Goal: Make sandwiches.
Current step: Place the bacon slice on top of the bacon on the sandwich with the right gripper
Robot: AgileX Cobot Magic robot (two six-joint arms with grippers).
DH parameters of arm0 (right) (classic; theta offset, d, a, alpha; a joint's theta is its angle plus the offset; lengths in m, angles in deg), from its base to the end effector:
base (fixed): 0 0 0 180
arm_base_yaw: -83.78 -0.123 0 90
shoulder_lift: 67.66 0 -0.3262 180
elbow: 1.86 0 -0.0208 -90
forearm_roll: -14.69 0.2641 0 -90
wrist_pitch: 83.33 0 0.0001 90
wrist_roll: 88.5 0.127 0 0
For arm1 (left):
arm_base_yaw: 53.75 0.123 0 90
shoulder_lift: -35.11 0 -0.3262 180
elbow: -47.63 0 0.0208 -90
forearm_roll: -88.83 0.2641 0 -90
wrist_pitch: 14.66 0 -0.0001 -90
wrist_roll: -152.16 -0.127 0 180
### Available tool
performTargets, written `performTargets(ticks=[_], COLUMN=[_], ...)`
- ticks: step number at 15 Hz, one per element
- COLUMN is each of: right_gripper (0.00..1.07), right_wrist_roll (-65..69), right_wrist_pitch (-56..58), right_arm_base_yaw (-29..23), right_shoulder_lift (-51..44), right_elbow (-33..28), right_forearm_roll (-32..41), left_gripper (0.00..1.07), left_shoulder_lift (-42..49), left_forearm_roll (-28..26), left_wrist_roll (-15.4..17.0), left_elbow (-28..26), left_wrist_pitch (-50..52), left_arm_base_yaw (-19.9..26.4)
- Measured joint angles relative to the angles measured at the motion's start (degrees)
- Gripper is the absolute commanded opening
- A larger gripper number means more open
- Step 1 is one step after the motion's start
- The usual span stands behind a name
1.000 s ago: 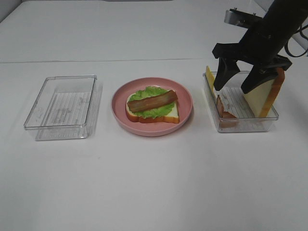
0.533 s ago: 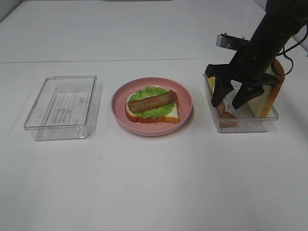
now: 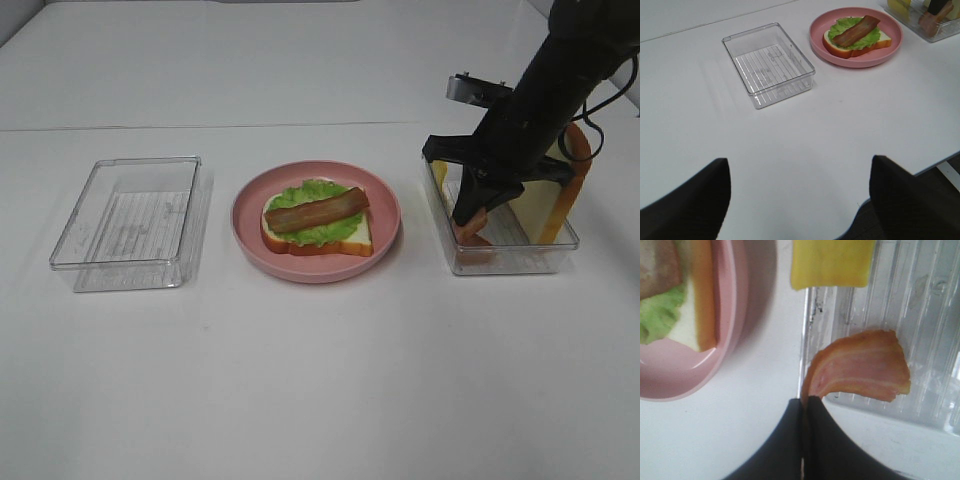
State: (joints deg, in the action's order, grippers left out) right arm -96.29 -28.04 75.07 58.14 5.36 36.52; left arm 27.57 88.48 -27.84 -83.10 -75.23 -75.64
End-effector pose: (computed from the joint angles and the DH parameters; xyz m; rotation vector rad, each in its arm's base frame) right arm 0.4387 0.1065 0.1598 -0.1290 2.9963 0.4918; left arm -0.0012 -0.0002 0.2693 0.3909 2.0201 -0.2448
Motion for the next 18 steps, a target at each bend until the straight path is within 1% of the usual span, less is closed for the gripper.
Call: performTargets(ticks=[5, 8, 10, 13, 14, 15, 17, 18], right_gripper=[0.0, 0.0, 0.0, 0.0, 0.0, 0.0, 0.0, 0.0], right_wrist_roll=[0.0, -0.63, -3.32, -5.96, -6.02, -6.02, -8.42, -8.42], right_wrist_pitch=[1.89, 3.04, 2.46, -4.53, -10.71, -13.92, -17.99, -17.99], right_arm_base_yaw=[0.0, -0.23, -2.01, -7.56, -10.54, -11.29, -11.92, -11.92], right_shoulder_lift=[-8.37, -13.41, -14.5, -12.61, -9.22, -7.1, -2.69, -2.69], right_elbow=[0.0, 0.0, 0.0, 0.0, 0.0, 0.0, 0.0, 0.0], right_forearm_roll=[4.13, 10.08, 16.04, 24.01, 29.16, 32.26, 40.68, 40.68], left_gripper=[0.74, 0.74, 0.74, 0.74, 0.74, 0.74, 0.74, 0.74], left_shoulder_lift=[0.0, 0.0, 0.0, 0.0, 0.0, 0.0, 0.0, 0.0], left_forearm_roll=[0.0, 0.0, 0.0, 0.0, 0.0, 0.0, 0.0, 0.0], left_wrist_roll=[0.0, 0.0, 0.0, 0.0, 0.0, 0.0, 0.0, 0.0], left_elbow=[0.0, 0.0, 0.0, 0.0, 0.0, 0.0, 0.0, 0.0], left_wrist_pitch=[0.0, 0.0, 0.0, 0.0, 0.0, 0.0, 0.0, 0.0], left_arm_base_yaw=[0.0, 0.0, 0.0, 0.0, 0.0, 0.0, 0.0, 0.0])
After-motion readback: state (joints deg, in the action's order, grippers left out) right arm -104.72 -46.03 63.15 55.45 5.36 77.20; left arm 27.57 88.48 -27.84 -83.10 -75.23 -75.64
